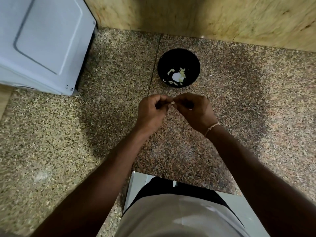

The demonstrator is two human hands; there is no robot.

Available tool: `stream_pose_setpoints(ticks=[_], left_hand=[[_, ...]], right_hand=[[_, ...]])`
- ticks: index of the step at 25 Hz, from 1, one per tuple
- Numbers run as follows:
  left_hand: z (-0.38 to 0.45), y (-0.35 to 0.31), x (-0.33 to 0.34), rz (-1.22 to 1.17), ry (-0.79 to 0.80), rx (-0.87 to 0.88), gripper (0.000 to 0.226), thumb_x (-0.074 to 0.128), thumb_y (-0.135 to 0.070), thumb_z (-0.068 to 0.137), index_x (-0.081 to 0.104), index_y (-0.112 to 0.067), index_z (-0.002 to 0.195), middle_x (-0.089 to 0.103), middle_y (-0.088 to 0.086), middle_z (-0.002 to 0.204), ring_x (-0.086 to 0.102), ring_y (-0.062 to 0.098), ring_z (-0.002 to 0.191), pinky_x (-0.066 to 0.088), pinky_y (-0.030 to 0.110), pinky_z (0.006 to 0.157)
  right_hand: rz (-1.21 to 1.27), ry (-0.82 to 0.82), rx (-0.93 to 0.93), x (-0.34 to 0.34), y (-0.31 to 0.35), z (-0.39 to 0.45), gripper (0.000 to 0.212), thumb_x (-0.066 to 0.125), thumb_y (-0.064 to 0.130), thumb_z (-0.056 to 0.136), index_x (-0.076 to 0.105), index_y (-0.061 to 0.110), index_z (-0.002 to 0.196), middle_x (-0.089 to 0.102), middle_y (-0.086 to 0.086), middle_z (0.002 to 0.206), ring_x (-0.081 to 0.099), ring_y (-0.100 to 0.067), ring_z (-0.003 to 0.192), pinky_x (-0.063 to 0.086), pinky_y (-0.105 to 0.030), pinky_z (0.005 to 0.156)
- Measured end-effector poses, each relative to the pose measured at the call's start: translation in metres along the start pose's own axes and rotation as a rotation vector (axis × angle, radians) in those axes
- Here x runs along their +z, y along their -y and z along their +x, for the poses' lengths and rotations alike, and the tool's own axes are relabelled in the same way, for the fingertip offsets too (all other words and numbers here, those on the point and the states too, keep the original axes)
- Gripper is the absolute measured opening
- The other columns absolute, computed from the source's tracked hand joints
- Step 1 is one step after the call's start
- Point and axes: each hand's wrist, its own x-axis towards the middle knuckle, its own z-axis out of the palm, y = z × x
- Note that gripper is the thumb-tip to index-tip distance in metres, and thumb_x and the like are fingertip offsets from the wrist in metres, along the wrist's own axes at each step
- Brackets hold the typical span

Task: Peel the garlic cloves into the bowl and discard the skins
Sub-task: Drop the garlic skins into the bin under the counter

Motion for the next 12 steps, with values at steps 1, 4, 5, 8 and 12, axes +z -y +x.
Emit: stream_pose_setpoints(ticks=[1, 4, 5, 8, 12], left_hand=[[0.005, -0.005, -0.001, -0.018, -0.010, 0.007, 0.019, 0.080, -0.006, 0.090, 0.078, -0.018, 0.104, 0.078, -0.009, 0.089, 0.071, -0.001, 0.076, 0.054, 0.015, 0.064], [0.025, -0.016, -0.005, -0.056, -0.052, -0.010, 0.020, 0.079, -0.008, 0.091, 0.074, -0.022, 0.105, 0.078, -0.008, 0.091, 0.074, 0.004, 0.079, 0.057, 0.019, 0.066], [0.032, -0.018, -0.007, -0.057, -0.065, -0.033, 0.021, 0.079, -0.010, 0.091, 0.072, -0.022, 0.107, 0.078, -0.008, 0.093, 0.074, 0.006, 0.082, 0.058, 0.023, 0.068], [0.047, -0.017, -0.013, -0.048, -0.120, -0.126, 0.039, 0.078, -0.011, 0.090, 0.062, -0.023, 0.124, 0.077, -0.008, 0.100, 0.075, 0.006, 0.082, 0.059, 0.025, 0.064], [0.055, -0.007, -0.019, -0.058, -0.160, -0.192, 0.051, 0.076, -0.008, 0.090, 0.052, -0.026, 0.131, 0.074, -0.009, 0.102, 0.074, 0.007, 0.084, 0.057, 0.023, 0.062]], right_hand=[[-0.010, -0.016, -0.004, -0.002, 0.002, 0.007, 0.017, 0.080, 0.021, 0.089, 0.079, 0.018, 0.106, 0.077, 0.008, 0.090, 0.073, -0.001, 0.083, 0.060, -0.025, 0.075], [-0.105, -0.095, -0.049, -0.008, 0.010, 0.036, 0.011, 0.077, 0.021, 0.090, 0.079, 0.018, 0.100, 0.074, 0.011, 0.083, 0.069, -0.001, 0.076, 0.057, -0.022, 0.070], [-0.154, -0.130, -0.061, -0.010, 0.013, 0.047, 0.011, 0.074, 0.022, 0.091, 0.079, 0.018, 0.100, 0.075, 0.008, 0.085, 0.070, -0.003, 0.076, 0.058, -0.025, 0.072], [-0.306, -0.183, -0.028, -0.013, 0.017, 0.075, 0.021, 0.064, 0.020, 0.096, 0.079, 0.019, 0.111, 0.079, -0.005, 0.102, 0.074, -0.025, 0.088, 0.058, -0.031, 0.076], [-0.370, -0.186, -0.005, -0.004, 0.017, 0.088, 0.020, 0.065, 0.027, 0.091, 0.079, 0.024, 0.106, 0.079, -0.002, 0.101, 0.073, -0.025, 0.092, 0.050, -0.024, 0.075]])
